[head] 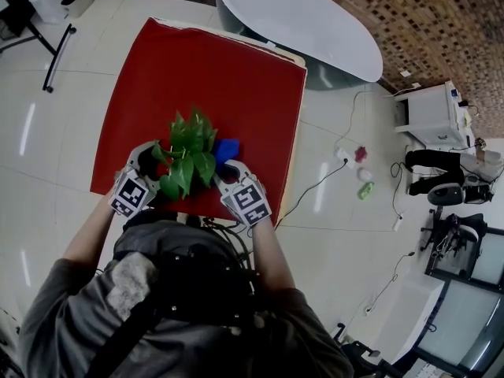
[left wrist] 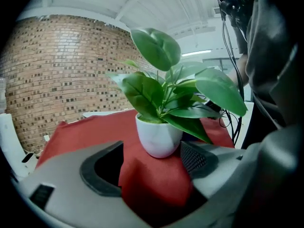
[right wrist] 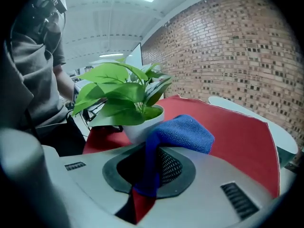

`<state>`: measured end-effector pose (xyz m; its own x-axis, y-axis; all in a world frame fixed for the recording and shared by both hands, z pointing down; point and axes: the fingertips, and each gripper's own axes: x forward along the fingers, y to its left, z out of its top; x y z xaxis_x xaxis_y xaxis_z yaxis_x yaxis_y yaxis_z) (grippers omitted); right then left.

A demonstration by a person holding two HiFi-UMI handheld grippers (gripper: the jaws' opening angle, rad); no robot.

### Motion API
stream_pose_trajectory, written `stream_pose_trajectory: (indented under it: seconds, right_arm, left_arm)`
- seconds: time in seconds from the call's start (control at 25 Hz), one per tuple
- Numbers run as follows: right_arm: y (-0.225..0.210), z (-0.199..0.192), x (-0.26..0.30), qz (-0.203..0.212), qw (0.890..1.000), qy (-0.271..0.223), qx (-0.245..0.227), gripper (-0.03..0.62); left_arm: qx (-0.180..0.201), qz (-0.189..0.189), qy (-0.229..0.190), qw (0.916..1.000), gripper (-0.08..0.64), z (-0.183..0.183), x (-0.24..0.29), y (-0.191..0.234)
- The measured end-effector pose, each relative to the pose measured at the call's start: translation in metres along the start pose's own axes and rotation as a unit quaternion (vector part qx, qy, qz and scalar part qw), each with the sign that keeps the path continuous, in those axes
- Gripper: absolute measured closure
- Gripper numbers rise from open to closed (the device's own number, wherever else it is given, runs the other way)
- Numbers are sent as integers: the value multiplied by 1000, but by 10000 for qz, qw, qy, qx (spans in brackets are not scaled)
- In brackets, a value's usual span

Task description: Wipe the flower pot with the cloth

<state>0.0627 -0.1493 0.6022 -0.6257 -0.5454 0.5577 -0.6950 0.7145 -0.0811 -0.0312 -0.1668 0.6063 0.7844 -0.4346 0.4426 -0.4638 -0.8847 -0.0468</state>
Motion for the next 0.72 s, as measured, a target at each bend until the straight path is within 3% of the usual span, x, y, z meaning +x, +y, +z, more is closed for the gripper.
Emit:
stream_pose_trajectory:
  seconds: [0.32, 0.72]
  right_arm:
    - [43, -3, -3, 524, 9986, 25, -70, 526]
    - [95, -6, 2, 1008, 9946, 89, -246, 526]
  left_arm:
    - [-197, 257, 110, 9994, 149, -13, -27, -15]
    - [-230, 683, -188, 9972, 132, 4, -18, -23]
